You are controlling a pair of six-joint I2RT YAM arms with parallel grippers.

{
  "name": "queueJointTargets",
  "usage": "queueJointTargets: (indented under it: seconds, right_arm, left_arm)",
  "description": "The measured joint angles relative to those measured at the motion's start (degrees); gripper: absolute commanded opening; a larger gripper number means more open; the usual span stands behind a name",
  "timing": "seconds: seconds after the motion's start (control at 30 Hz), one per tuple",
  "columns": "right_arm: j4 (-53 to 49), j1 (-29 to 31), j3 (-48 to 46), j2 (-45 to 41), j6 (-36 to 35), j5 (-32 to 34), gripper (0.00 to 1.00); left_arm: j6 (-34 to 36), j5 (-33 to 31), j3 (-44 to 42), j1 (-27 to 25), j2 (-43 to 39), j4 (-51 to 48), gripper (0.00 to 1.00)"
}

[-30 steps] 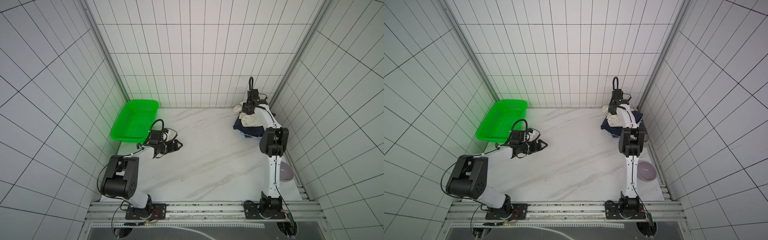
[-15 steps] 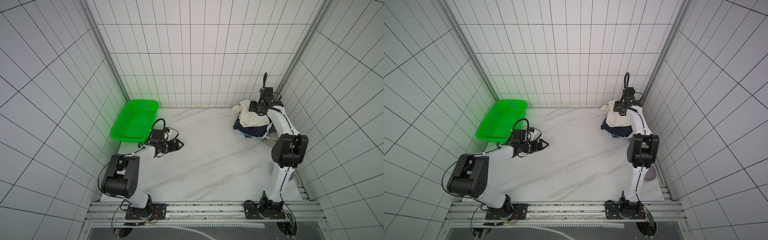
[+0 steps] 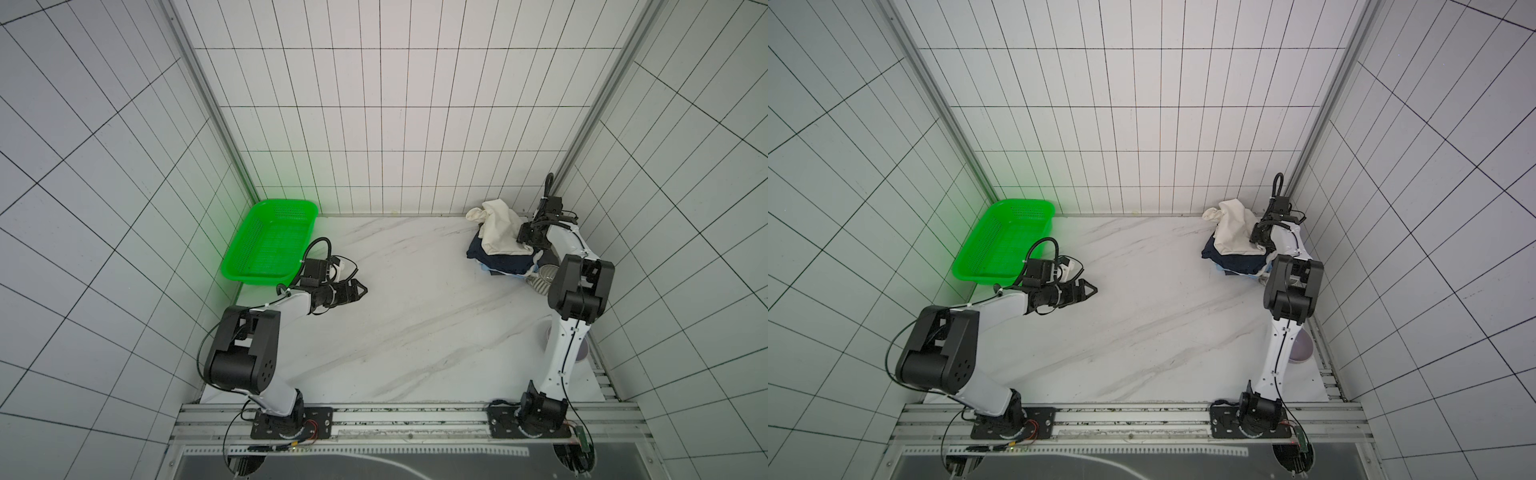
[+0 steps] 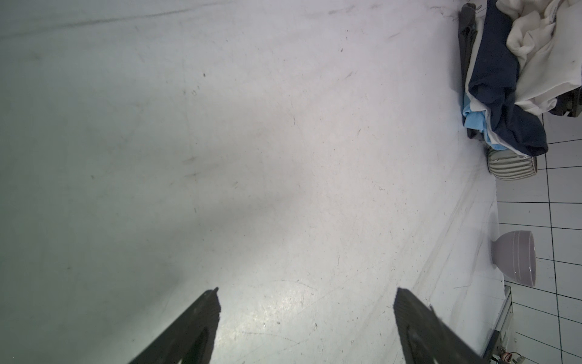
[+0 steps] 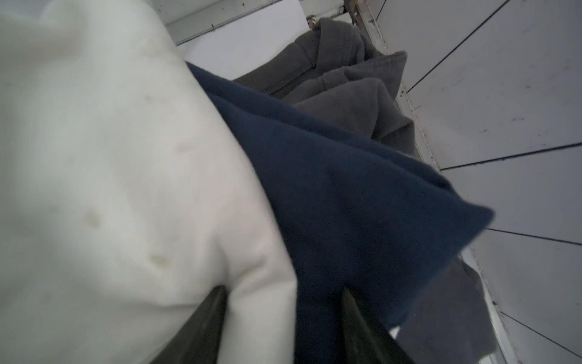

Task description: Fold and stack the t-shirts

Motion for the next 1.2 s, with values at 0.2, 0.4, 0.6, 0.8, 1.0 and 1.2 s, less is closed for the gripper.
queueJointTargets:
  seconds: [0.2, 0.4, 0.6, 0.8, 1.0, 1.2]
  right_arm:
    - [-0.8, -0.3, 0.8, -0.7, -0.4, -1.8, 0.48]
    - [-2.4, -0.3, 0.8, -2.6, -0.8, -0.3, 0.48]
    - [-3.2, 0.1, 0.8, -3.2, -1.3, 1.3, 0.34]
    - [-4.1, 0.2, 0.8, -3.2, -1.4, 0.7, 0.36]
    - [-5.4, -0.2, 0.8, -3.7, -0.7, -3.2, 0.06]
    - [-6.3, -1.8, 0.8, -9.1, 1.9, -5.6, 0.0]
  left_arm:
    - [0.0, 0.0, 0.5, 0.0, 0.0, 0.0, 0.87]
    - [0.1, 0.0, 0.5, 0.0, 0.5, 0.0, 0.87]
    - [0.2, 0.0, 0.5, 0.1, 0.7, -0.2, 0.86]
    - [0.2, 0.0, 0.5, 0.3, 0.8, -0.2, 0.85]
    - [0.3, 0.1, 0.5, 0.5, 0.8, -0.7, 0.84]
    - [0.4, 0.1, 0.5, 0.7, 0.8, -0.8, 0.84]
